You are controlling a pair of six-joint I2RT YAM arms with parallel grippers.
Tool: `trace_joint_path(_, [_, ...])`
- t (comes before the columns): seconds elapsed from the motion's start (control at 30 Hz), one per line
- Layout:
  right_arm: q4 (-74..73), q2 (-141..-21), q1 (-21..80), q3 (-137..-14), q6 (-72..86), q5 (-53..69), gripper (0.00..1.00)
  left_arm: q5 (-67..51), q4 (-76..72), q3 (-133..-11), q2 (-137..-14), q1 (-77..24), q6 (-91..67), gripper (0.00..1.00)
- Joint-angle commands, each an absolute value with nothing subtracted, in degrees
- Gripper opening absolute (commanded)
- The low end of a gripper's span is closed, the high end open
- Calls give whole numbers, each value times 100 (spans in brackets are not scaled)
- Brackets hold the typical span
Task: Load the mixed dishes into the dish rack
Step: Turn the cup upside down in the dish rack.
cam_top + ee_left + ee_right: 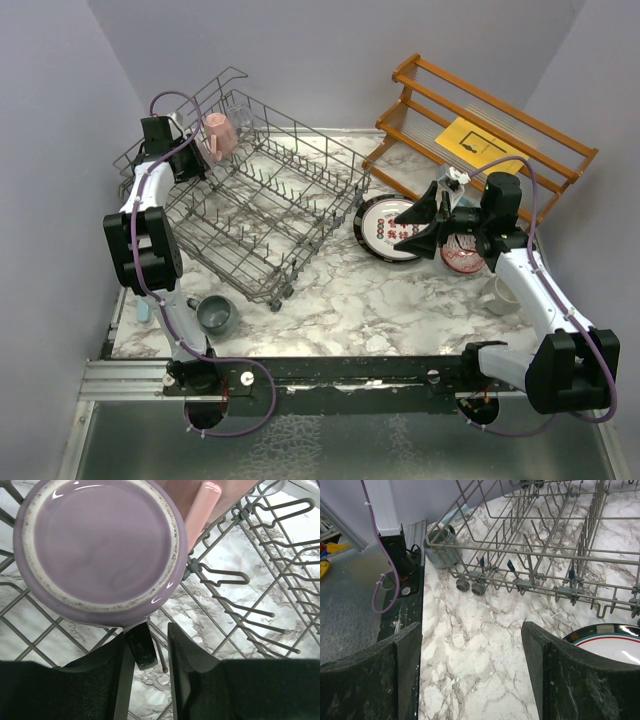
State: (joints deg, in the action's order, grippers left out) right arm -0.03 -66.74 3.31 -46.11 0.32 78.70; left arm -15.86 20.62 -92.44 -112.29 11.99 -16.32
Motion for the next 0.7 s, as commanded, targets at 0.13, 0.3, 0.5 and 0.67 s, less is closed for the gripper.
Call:
trace_joint_path(0.13, [-70,-6609,307,-4761,-9,7788,80,-1712,1705,-9448,-10901,1190,-1694,40])
trace_joint_path(0.3, [-79,-6609,308,-4771,-18,7794,80,-1481,1759,-9379,-10813,1195,-1579,44])
trace_joint_path(0.5, [-86,-6608,308,-4769,-23,7792,80,-1171,1671,-9192,-10567,1190,-1524,54])
trace_joint_path(0.67, [-95,-6598,308,-4771,-33,7802,80,-1020,1595,-8902,-10328,1188,-1494,55])
